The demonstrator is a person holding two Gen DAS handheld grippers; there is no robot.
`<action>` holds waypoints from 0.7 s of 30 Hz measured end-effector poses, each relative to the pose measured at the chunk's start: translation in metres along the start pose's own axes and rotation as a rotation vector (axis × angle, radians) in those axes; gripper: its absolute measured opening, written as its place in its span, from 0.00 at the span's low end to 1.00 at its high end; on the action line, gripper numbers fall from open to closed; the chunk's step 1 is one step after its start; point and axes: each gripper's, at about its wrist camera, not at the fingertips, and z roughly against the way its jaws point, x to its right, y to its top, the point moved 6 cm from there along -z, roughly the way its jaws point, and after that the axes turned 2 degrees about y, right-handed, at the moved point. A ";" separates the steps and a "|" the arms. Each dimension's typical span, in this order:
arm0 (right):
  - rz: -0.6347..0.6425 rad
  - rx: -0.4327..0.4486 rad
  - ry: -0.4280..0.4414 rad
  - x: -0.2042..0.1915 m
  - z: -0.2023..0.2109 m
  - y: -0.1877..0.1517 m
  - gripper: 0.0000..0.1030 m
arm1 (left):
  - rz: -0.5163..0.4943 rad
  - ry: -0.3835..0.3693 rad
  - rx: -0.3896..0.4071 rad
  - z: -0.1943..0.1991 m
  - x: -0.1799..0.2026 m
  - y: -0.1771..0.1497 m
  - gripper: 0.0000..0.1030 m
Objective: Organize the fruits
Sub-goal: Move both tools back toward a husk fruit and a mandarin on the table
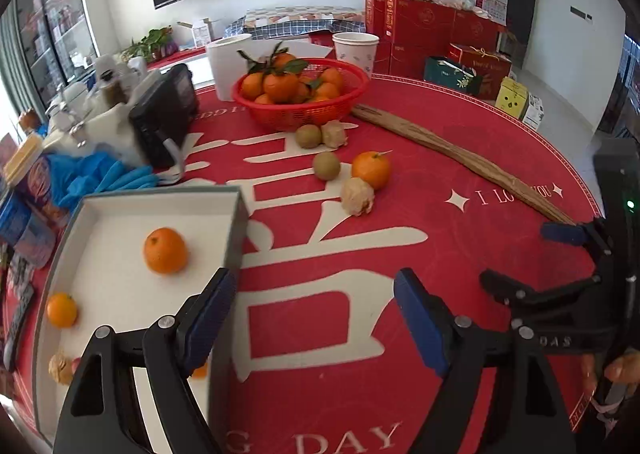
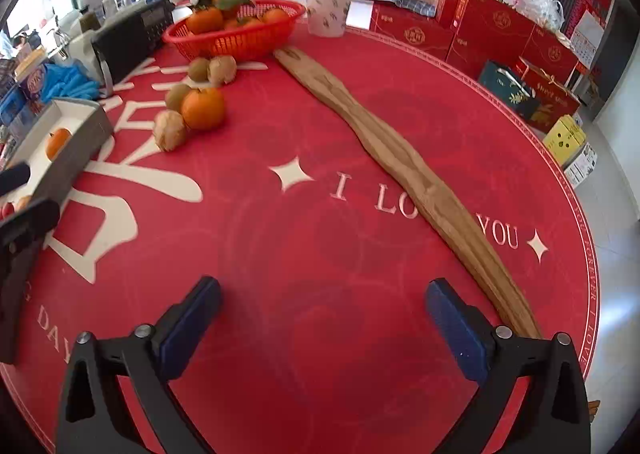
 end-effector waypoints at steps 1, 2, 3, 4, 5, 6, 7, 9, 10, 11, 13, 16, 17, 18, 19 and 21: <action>-0.020 -0.007 0.021 0.004 0.000 -0.001 1.00 | 0.006 -0.014 -0.017 -0.009 0.007 0.007 0.82; -0.017 -0.016 0.011 0.005 0.001 -0.002 1.00 | 0.019 -0.034 -0.034 -0.018 0.012 0.013 0.81; -0.011 -0.009 0.015 0.005 0.001 -0.003 1.00 | 0.035 -0.048 -0.049 -0.028 0.016 0.018 0.80; -0.007 -0.004 0.016 0.005 0.001 -0.005 1.00 | 0.047 -0.047 -0.060 -0.037 0.019 0.023 0.78; -0.007 -0.002 0.016 0.005 0.001 -0.006 1.00 | 0.053 -0.036 -0.072 -0.046 0.022 0.026 0.73; -0.007 -0.001 0.016 0.004 0.001 -0.005 1.00 | 0.057 -0.026 -0.085 -0.054 0.024 0.028 0.69; -0.008 -0.002 0.015 0.004 0.001 -0.006 1.00 | 0.064 -0.019 -0.096 -0.061 0.026 0.029 0.67; -0.010 -0.004 0.015 0.004 0.001 -0.005 1.00 | 0.072 -0.021 -0.106 -0.071 0.029 0.031 0.65; -0.012 -0.004 0.014 0.003 0.001 -0.006 1.00 | 0.070 -0.007 -0.092 -0.073 0.030 0.034 0.65; -0.013 -0.004 0.014 0.004 0.002 -0.005 1.00 | 0.063 0.006 -0.082 -0.075 0.031 0.036 0.65; -0.015 -0.002 0.012 0.005 0.002 -0.006 1.00 | 0.060 0.008 -0.072 -0.078 0.033 0.041 0.65; -0.020 0.003 0.009 0.006 0.002 -0.005 1.00 | 0.079 -0.003 -0.062 -0.082 0.031 0.044 0.57; -0.021 0.006 0.008 0.006 0.002 -0.005 1.00 | 0.084 0.002 -0.056 -0.082 0.030 0.045 0.48; -0.023 0.008 0.007 0.006 0.002 -0.004 1.00 | 0.084 -0.001 -0.051 -0.081 0.030 0.046 0.33; -0.024 0.011 0.006 0.006 0.002 -0.004 1.00 | 0.076 0.002 -0.046 -0.080 0.029 0.045 0.24; -0.026 0.015 0.005 0.005 0.001 -0.004 1.00 | 0.072 0.004 -0.046 -0.076 0.026 0.040 0.22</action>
